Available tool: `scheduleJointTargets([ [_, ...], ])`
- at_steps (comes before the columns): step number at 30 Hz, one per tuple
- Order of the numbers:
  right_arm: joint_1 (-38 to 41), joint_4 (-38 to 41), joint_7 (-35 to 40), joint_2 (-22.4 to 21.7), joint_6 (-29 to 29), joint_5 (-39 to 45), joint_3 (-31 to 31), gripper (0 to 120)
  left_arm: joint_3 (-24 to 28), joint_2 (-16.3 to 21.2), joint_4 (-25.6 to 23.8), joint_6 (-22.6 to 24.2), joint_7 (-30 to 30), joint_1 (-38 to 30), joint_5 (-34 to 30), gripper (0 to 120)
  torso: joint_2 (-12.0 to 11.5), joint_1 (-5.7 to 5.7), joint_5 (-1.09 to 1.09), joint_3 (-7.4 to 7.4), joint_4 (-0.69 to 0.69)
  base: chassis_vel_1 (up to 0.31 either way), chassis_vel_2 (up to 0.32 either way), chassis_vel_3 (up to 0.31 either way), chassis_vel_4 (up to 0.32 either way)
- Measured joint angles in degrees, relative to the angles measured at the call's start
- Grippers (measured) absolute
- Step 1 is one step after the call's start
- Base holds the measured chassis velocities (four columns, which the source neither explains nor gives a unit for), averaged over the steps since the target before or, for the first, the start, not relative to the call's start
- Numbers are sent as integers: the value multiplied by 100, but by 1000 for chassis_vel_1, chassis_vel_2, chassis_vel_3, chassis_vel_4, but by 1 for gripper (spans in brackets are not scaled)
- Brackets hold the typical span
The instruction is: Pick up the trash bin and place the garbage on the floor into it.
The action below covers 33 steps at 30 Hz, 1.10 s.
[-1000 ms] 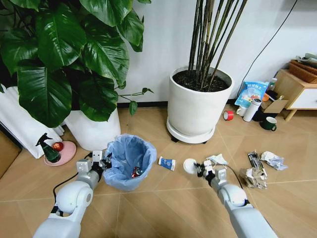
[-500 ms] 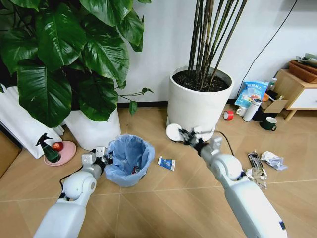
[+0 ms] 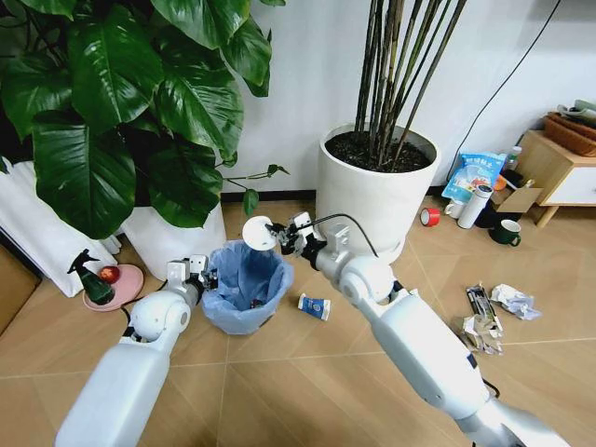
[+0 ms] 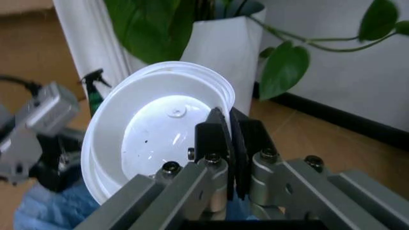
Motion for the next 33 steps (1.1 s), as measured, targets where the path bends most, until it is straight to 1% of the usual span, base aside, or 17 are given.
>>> scheduleJointTargets([
  [5, 39, -171, 7, 71, 73, -188, -295, 0, 12, -2, -37, 36, -64, -18, -28, 0, 0, 0, -1, -1, -1, 0, 0, 0, 0],
  [8, 42, -263, 52, 135, 105, -217, -386, 5, 9, -22, -37, 38, -77, -30, -44, 0, 0, 0, 1, -1, 0, 0, 0, 0, 0],
  [9, 60, -443, 90, 214, 163, -281, -476, 14, -15, -60, -37, 38, -87, -32, -47, 0, 0, 0, 0, -1, 0, 0, 0, 0, 0],
  [10, 78, -520, 94, 251, 181, -314, -504, 18, -24, -75, -37, 38, -93, -32, -46, 0, 0, 0, 0, -1, 0, 0, 0, 0, 0],
  [11, 78, -520, 94, 251, 181, -314, -504, 18, -24, -75, -37, 38, -93, -32, -46, 0, 0, 0, 0, -1, 0, 0, 0, 0, 0],
  [14, 117, -668, 102, 313, 183, -337, -527, 32, -45, -93, -41, 38, -113, -26, -48, 0, 0, 0, 0, 0, 0, 0, 0, 0, 0],
  [15, 117, -668, 102, 313, 183, -337, -527, 32, -45, -93, -41, 38, -113, -26, -48, 0, 0, 0, 0, 0, 0, 0, 0, 0, 0],
  [20, 107, -670, 125, 320, 166, -282, -416, 53, -67, -93, -69, 36, -116, -22, -58, 0, 0, 0, 0, -1, 0, 0, 0, 0, 0],
  [21, 107, -670, 125, 320, 166, -282, -416, 53, -67, -93, -69, 36, -116, -22, -58, 0, 0, 0, 0, -1, 0, 0, 0, 0, 0],
  [24, 83, -591, 327, 338, 112, -21, -125, 69, -113, -107, -69, 34, -115, 8, -61, 0, 0, 0, 0, -1, 0, 0, 0, 0, 0],
  [26, 78, -586, 364, 336, 105, 2, -73, 71, -123, -106, -69, 33, -114, 16, -62, 0, 0, 0, 1, -1, 0, 0, 0, 0, 0],
  [27, 60, -582, 421, 312, 87, 44, 70, 77, -160, -96, -69, 28, -110, 43, -63, 0, 0, 0, 1, -1, 0, 0, 0, 0, 0],
  [28, 50, -585, 434, 292, 78, 55, 139, 81, -182, -87, -70, 25, -103, 61, -64, 0, 0, 0, 1, -1, 0, 0, 0, 0, 0],
  [29, 50, -585, 434, 292, 78, 55, 139, 81, -182, -87, -70, 25, -103, 61, -64, 0, 0, 0, 1, -1, 0, 0, 0, 0, 0],
  [31, -8, -697, 444, 176, 55, 90, 423, 92, -263, -47, -116, 23, -87, 123, -83, 0, 0, -1, 0, -1, 0, 0, 0, 0, 0],
  [32, -8, -697, 444, 176, 55, 90, 423, 92, -263, -47, -116, 23, -87, 123, -83, 0, 0, -1, 0, -1, 0, 0, 0, 0, 0],
  [33, -44, -871, 440, 98, 42, 127, 528, 97, -302, -22, -153, 21, -81, 159, -91, 0, 0, -1, 2, -1, 0, 0, 0, 0, 0],
])
